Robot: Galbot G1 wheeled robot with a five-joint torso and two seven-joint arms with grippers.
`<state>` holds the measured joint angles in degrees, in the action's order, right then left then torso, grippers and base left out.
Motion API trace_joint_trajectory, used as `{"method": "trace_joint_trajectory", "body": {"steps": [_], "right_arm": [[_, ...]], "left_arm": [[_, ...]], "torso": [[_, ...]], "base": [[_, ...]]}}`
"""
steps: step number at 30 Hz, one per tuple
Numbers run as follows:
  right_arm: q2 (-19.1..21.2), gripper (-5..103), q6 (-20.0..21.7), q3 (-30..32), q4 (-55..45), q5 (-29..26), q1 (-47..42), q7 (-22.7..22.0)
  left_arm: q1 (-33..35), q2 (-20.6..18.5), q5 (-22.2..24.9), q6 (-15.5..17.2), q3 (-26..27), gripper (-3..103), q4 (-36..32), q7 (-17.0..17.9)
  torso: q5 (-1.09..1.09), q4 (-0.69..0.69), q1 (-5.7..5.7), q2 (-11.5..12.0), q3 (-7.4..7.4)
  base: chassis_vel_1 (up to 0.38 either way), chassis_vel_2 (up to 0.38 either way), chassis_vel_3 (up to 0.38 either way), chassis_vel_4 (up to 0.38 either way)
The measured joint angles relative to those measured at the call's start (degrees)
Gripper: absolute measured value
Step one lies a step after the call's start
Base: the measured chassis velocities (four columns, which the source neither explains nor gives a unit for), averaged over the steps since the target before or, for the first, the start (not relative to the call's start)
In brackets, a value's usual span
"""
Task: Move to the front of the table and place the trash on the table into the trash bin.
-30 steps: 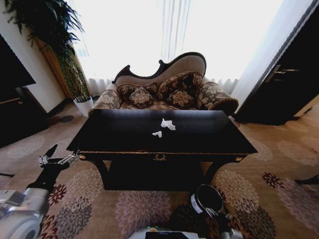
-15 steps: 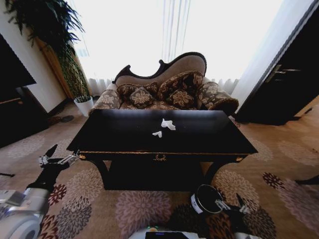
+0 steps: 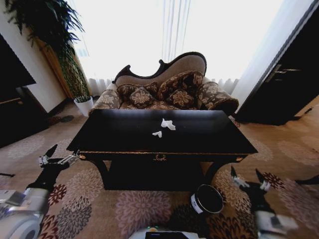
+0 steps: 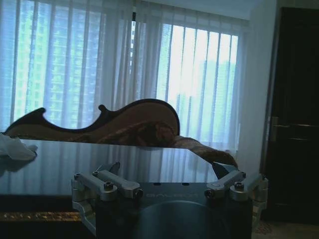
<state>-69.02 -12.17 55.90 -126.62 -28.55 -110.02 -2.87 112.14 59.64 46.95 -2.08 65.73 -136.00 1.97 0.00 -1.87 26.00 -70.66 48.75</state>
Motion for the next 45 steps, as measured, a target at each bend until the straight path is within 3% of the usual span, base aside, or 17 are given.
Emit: {"method": "trace_joint_trajectory", "body": {"steps": [3, 6, 7, 9, 10, 13, 16, 19, 20, 23, 25, 27, 32, 34, 35, 38, 45], "right_arm": [[2.39, 100, 2.95, 0.33, -1.62, -0.98, 1.04, -0.32], [10.74, 100, 13.64, 0.49, -4.53, -3.62, 5.02, -2.90], [10.74, 100, 13.64, 0.49, -4.53, -3.62, 5.02, -2.90], [16.29, 100, 20.71, -0.36, -5.48, -7.19, 8.61, -5.18], [16.29, 100, 20.71, -0.36, -5.48, -7.19, 8.61, -5.18], [23.10, 100, 26.28, -2.77, -5.59, -12.56, 13.50, -7.61], [26.95, 100, 28.15, -4.77, -4.84, -14.87, 17.04, -8.69], [35.46, 100, 32.06, -9.69, -2.36, -21.40, 25.05, -11.20], [35.46, 100, 32.06, -9.69, -2.36, -21.40, 25.05, -11.20], [43.81, 100, 34.79, -18.40, 1.59, -26.94, 34.85, -12.28], [44.87, 100, 35.07, -20.56, 2.46, -27.71, 37.19, -12.40], [47.77, 100, 36.03, -30.56, 6.39, -30.58, 48.64, -13.08], [47.92, 100, 37.34, -48.82, 12.01, -33.88, 68.24, -14.38], [44.90, 100, 39.00, -61.88, 14.98, -36.58, 82.22, -16.54], [44.90, 100, 39.00, -61.88, 14.98, -36.58, 82.22, -16.54], [40.04, 100, 40.56, -73.89, 17.52, -38.97, 95.24, -19.19], [34.28, 100, 42.30, -83.39, 20.15, -42.46, 104.05, -22.11]], "left_arm": [[0.00, 0.00, 0.00, 0.00, 0.00, 100, 0.00, 0.00], [0.00, 0.00, 0.00, 0.00, 0.00, 100, 0.00, 0.00], [0.00, 0.00, 0.00, 0.00, 0.00, 100, 0.00, 0.00], [0.00, 0.00, 0.00, 0.00, 0.00, 100, 0.00, 0.00], [0.00, 0.00, 0.00, 0.00, 0.00, 100, 0.00, 0.00], [0.00, 0.00, 0.00, 0.00, 0.00, 100, 0.00, 0.00], [0.00, 0.01, 0.00, 0.00, 0.00, 100, 0.00, 0.00], [0.00, 0.00, 0.00, 0.00, 0.00, 100, 0.00, 0.00], [0.00, 0.00, 0.00, 0.00, 0.00, 100, 0.00, 0.00], [0.00, 0.00, 0.00, 0.00, 0.00, 100, 0.00, -0.01], [0.00, 0.00, 0.00, 0.00, 0.00, 100, 0.00, -0.01], [0.00, 0.00, 0.00, 0.00, 0.00, 100, 0.00, 0.00], [0.00, 0.00, 0.00, 0.00, 0.00, 100, 0.00, 0.00], [0.00, 0.00, 0.00, 0.00, 0.00, 100, 0.00, -0.02], [0.00, 0.00, 0.00, 0.00, 0.00, 100, 0.00, -0.02], [0.00, 0.00, 0.00, 0.00, 0.00, 100, 0.00, 0.00], [0.00, 0.00, 0.00, 0.00, 0.00, 100, 0.00, 0.00]], "torso": [[0.00, 0.00, 0.00, 0.00, 0.00], [-0.01, 0.02, 0.00, 0.01, 0.00], [-0.01, 0.02, 0.00, 0.01, 0.00], [0.00, 0.01, 0.01, 0.01, 0.00], [0.00, 0.01, 0.01, 0.01, 0.00], [-0.01, 0.01, 0.01, 0.01, 0.00], [-0.01, 0.01, 0.00, 0.01, 0.00], [0.01, 0.02, 0.01, 0.01, 0.01], [0.01, 0.02, 0.01, 0.01, 0.01], [-0.01, 0.01, 0.02, 0.01, 0.01], [-0.02, 0.01, 0.01, 0.01, 0.00], [-0.01, 0.01, 0.01, 0.01, 0.00], [0.00, -0.01, 0.02, 0.01, 0.01], [0.00, 0.01, 0.02, 0.02, 0.01], [0.00, 0.01, 0.02, 0.02, 0.01], [-0.03, 0.03, 0.02, 0.01, 0.01], [-0.03, 0.01, 0.01, 0.00, 0.00]], "base": [[0.000, 0.000, 0.000, 0.000], [0.000, 0.000, 0.000, 0.000], [0.000, 0.000, 0.000, 0.000], [0.000, 0.000, 0.000, 0.000], [0.000, 0.000, 0.000, 0.000], [0.000, 0.000, 0.000, 0.000], [0.000, 0.000, 0.000, 0.000], [0.000, 0.000, 0.000, 0.000], [0.000, 0.000, 0.000, 0.000], [0.000, 0.000, 0.000, 0.000], [0.000, 0.000, 0.000, 0.000], [0.000, 0.000, 0.000, 0.000], [0.000, 0.000, 0.000, 0.000], [0.000, 0.000, 0.000, 0.000], [0.000, 0.000, 0.000, 0.000], [0.000, 0.000, 0.000, 0.000], [0.000, 0.000, 0.000, 0.000]]}}
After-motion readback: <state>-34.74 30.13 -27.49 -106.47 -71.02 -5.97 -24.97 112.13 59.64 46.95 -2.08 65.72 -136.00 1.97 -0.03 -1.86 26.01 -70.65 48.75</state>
